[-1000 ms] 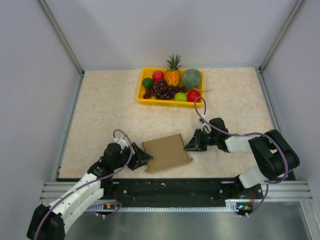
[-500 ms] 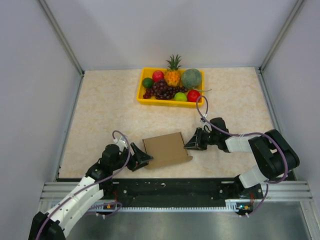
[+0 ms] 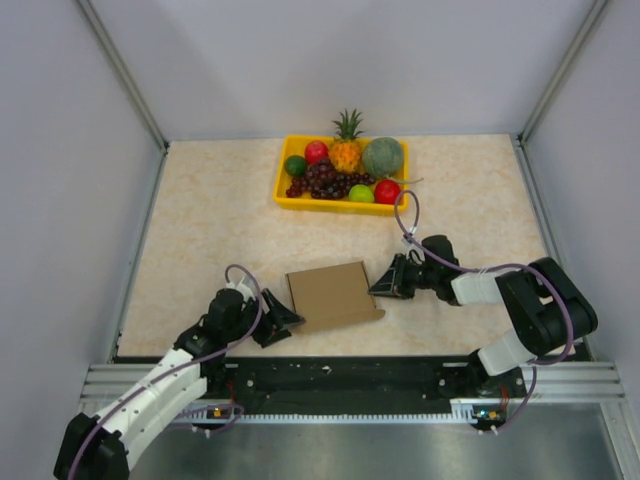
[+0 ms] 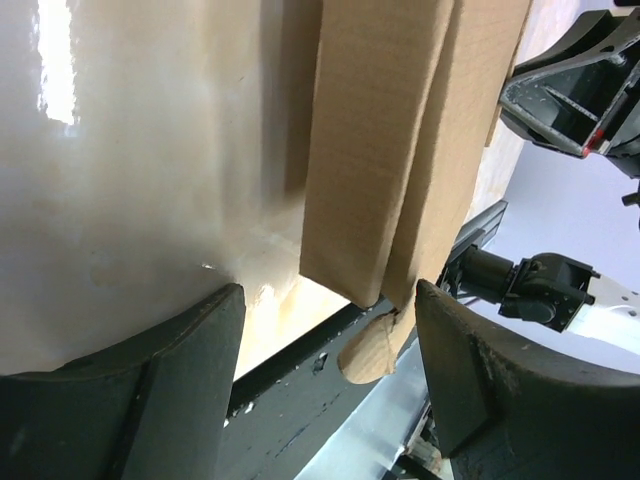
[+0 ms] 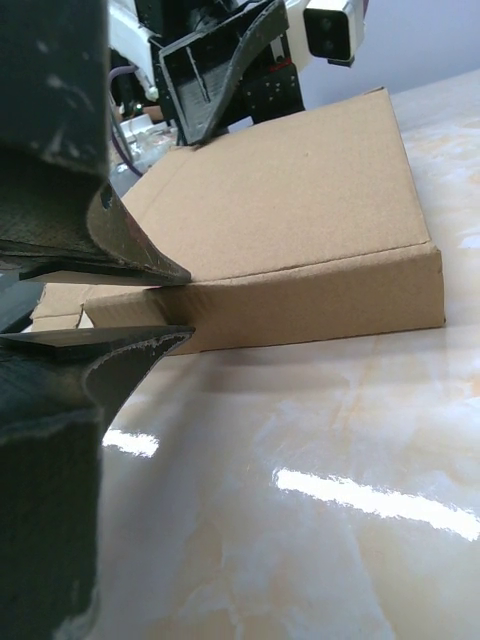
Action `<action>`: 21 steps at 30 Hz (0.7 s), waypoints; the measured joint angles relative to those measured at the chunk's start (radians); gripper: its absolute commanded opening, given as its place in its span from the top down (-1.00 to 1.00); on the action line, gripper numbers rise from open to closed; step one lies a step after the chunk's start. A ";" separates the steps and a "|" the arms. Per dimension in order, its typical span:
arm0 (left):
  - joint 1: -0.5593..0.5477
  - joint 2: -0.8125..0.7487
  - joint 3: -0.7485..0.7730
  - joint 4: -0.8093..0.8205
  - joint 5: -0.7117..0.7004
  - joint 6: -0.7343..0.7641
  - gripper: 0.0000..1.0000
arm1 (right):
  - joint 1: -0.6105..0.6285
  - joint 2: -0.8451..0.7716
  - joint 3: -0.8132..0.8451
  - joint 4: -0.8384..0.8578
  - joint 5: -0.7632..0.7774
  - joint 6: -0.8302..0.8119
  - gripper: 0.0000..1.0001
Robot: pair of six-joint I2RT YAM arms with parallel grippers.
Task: Fold the paper box
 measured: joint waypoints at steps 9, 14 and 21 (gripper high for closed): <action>0.000 0.161 0.000 0.220 -0.051 -0.031 -0.47 | -0.004 0.006 -0.005 0.022 -0.007 0.000 0.66; -0.002 0.292 0.000 0.359 -0.035 -0.056 -0.39 | -0.004 0.006 -0.005 0.023 -0.007 0.000 0.66; -0.006 0.352 0.000 0.467 -0.014 -0.090 -0.13 | -0.005 0.006 -0.006 0.029 -0.007 0.000 0.62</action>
